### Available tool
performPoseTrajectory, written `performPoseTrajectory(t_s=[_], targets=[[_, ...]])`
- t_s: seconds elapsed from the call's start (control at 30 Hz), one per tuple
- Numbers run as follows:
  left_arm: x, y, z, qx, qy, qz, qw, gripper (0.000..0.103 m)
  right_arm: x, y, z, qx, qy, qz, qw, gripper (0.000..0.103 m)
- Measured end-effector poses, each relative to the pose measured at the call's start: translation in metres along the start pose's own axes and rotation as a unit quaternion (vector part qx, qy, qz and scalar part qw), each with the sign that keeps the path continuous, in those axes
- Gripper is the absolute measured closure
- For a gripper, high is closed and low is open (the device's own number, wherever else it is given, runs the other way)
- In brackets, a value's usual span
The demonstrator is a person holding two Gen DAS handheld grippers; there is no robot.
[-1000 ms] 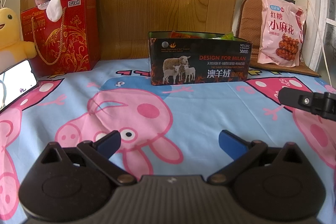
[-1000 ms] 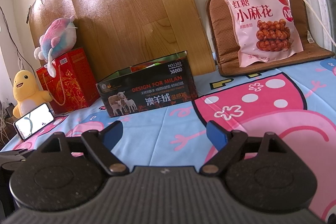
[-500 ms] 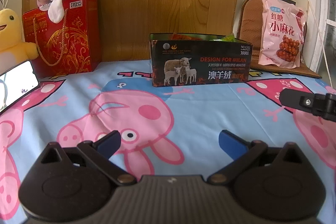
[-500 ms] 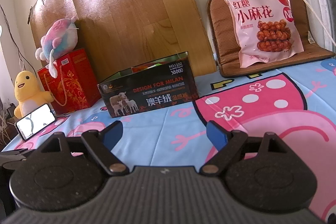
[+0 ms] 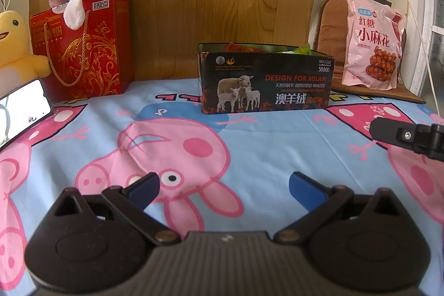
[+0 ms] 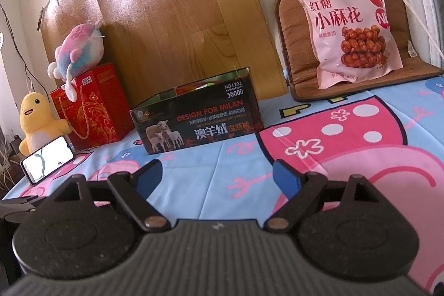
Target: Organize snacks
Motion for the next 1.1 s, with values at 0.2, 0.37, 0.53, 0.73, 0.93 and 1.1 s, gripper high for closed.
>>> performPoseTrajectory(t_s=[0.2,0.37,0.53,0.73,0.93,1.1], targets=[[0.0003,0.0,-0.0002,0.0,-0.001,0.0,1.0,0.0,0.0,-0.0002,0.0007,0.0,0.001,0.001,1.0,0.014],[0.0003,0.0,-0.0002,0.0,-0.001,0.001,1.0,0.0,-0.0002,-0.0004,0.0005,0.0,0.001,0.001,1.0,0.014],[-0.0003,-0.0005,-0.0001,0.001,-0.001,0.002,1.0,0.0,-0.0002,-0.0005,0.0003,0.0,0.001,0.001,1.0,0.014],[-0.0006,-0.001,-0.0003,0.003,-0.002,0.003,1.0,0.0,-0.0007,-0.0004,-0.0002,-0.001,0.0,0.001,1.0,0.014],[-0.0005,-0.0009,-0.0003,0.003,-0.002,0.003,1.0,0.0,-0.0007,-0.0003,-0.0003,-0.001,0.0,0.001,1.0,0.014],[-0.0005,-0.0008,-0.0002,0.003,-0.002,0.003,1.0,0.0,-0.0006,-0.0005,-0.0002,-0.001,0.0,0.001,1.0,0.014]])
Point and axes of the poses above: each gripper's, at about its wrist camera, not at the fingertips, and y roughly the way its jaws point, z to its right, x to its underside, the point moved 10 cm from there along y, roughly the way its jaws point, and after that the axes turned 12 degrees about -y, right-handed, at the moved point
